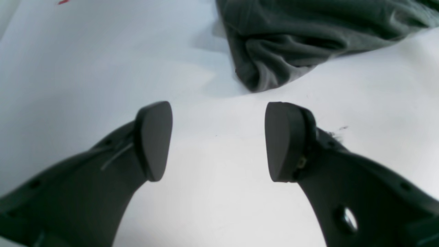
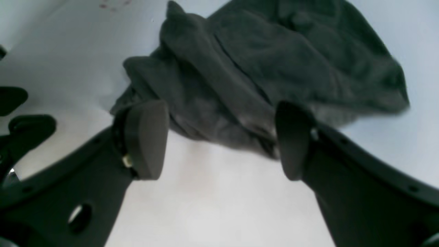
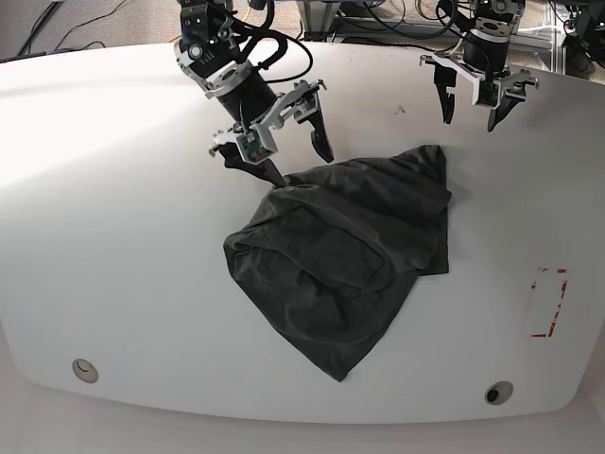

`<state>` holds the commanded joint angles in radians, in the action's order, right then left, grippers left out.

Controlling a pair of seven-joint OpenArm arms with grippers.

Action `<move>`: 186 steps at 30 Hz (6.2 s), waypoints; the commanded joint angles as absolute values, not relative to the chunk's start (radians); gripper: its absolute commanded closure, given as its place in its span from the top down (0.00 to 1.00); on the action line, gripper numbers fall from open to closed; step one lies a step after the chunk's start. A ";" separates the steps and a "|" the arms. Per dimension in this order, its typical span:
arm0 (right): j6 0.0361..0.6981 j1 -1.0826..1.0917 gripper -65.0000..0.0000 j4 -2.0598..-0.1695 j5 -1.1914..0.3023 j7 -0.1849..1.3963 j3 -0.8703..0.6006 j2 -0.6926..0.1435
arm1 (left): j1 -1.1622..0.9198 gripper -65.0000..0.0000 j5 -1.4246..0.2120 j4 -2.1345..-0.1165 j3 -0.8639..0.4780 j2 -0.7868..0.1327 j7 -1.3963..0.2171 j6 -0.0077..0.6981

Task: Layout the t-shirt on the table in an organized manner, then fold the t-shirt properly
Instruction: 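Lower the right gripper onto the grey t-shirt and pinch a fold, then lift and drag the pinched shirt fold away with the right gripper, then grasp the shirt edge opposite the right gripper with the left gripper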

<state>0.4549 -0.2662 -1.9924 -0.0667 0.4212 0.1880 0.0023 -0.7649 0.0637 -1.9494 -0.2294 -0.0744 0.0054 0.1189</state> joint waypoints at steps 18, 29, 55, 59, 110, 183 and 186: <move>0.458 0.163 0.72 -1.529 -0.073 0.492 0.427 0.007 | -0.777 0.62 0.062 -1.956 -0.285 -0.073 0.005 0.120; 0.456 0.311 0.72 -1.271 -0.068 0.417 0.432 0.079 | -0.786 0.62 0.061 -1.956 -0.286 -0.071 0.005 0.120; 0.455 0.262 0.00 -1.379 -0.070 0.412 0.429 0.099 | -0.780 0.62 0.062 -1.956 -0.286 -0.053 0.005 0.122; 0.455 0.173 0.00 -1.600 -0.070 0.498 0.403 0.064 | -0.779 0.62 0.062 -1.954 -0.283 -0.053 0.005 0.122; 0.585 -0.593 0.00 -1.982 -0.236 0.145 -0.479 -0.108 | -0.545 0.63 -0.022 -1.949 -0.163 -0.028 -0.275 0.139; 0.585 -0.584 0.00 -1.982 -0.243 0.157 -0.476 -0.105 | -0.153 0.00 -0.196 -1.561 -0.025 0.013 -0.648 0.266; 0.581 -0.581 0.00 -1.982 -0.243 0.159 -0.476 -0.105 | -0.153 0.00 -0.197 -1.592 -0.025 0.013 -0.653 0.266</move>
